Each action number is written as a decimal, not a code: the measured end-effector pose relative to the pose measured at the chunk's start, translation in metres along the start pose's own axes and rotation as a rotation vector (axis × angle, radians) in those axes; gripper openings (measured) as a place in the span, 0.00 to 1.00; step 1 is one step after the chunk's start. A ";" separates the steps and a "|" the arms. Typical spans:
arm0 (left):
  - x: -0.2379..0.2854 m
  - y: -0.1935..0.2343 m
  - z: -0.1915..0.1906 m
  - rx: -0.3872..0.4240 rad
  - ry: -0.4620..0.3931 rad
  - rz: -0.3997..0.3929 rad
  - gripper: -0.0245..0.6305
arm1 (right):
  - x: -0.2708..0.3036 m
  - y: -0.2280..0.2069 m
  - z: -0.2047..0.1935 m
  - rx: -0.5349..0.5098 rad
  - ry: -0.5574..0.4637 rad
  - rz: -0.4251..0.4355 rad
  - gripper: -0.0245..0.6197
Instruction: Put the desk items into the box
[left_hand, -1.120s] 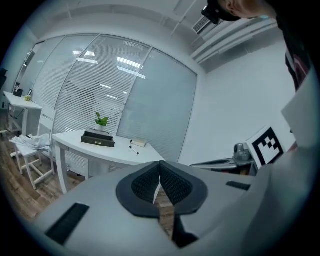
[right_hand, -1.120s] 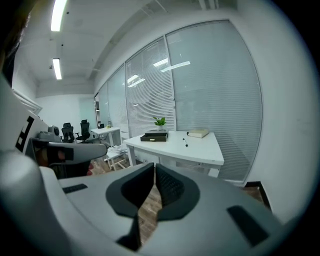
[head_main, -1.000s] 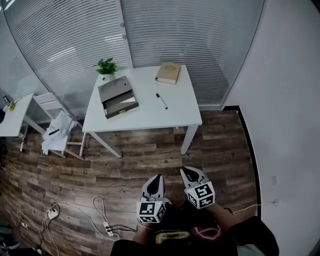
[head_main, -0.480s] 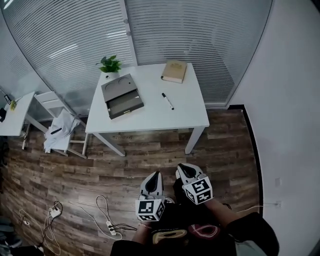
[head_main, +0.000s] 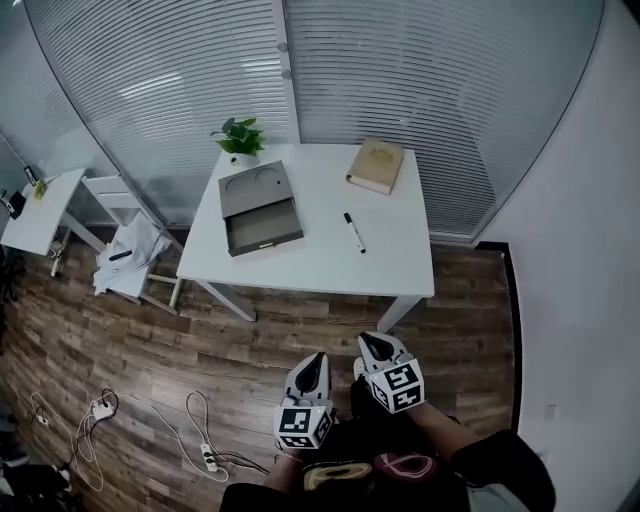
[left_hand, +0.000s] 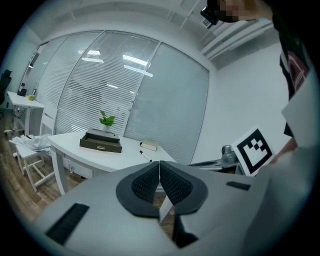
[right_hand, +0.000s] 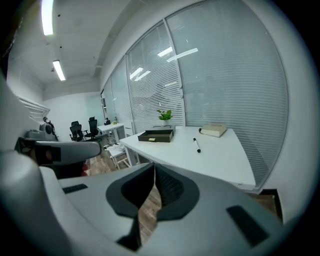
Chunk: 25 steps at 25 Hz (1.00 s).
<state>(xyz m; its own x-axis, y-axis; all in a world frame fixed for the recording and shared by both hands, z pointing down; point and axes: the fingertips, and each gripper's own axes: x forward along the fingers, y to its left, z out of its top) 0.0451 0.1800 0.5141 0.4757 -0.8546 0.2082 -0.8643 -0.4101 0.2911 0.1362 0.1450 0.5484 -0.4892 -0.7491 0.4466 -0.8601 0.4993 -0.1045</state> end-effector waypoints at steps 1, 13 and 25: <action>0.009 0.002 0.002 -0.008 0.002 0.011 0.07 | 0.006 -0.007 0.005 -0.002 0.001 0.007 0.06; 0.126 0.008 0.015 -0.043 0.032 0.074 0.07 | 0.075 -0.102 0.035 -0.051 0.065 0.091 0.06; 0.192 0.014 0.018 -0.044 0.055 0.125 0.07 | 0.119 -0.177 0.051 0.011 0.089 0.096 0.06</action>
<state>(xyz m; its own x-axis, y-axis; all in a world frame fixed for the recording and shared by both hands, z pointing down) 0.1212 0.0049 0.5414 0.3741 -0.8789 0.2961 -0.9099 -0.2862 0.3002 0.2230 -0.0543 0.5749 -0.5550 -0.6561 0.5113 -0.8117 0.5617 -0.1603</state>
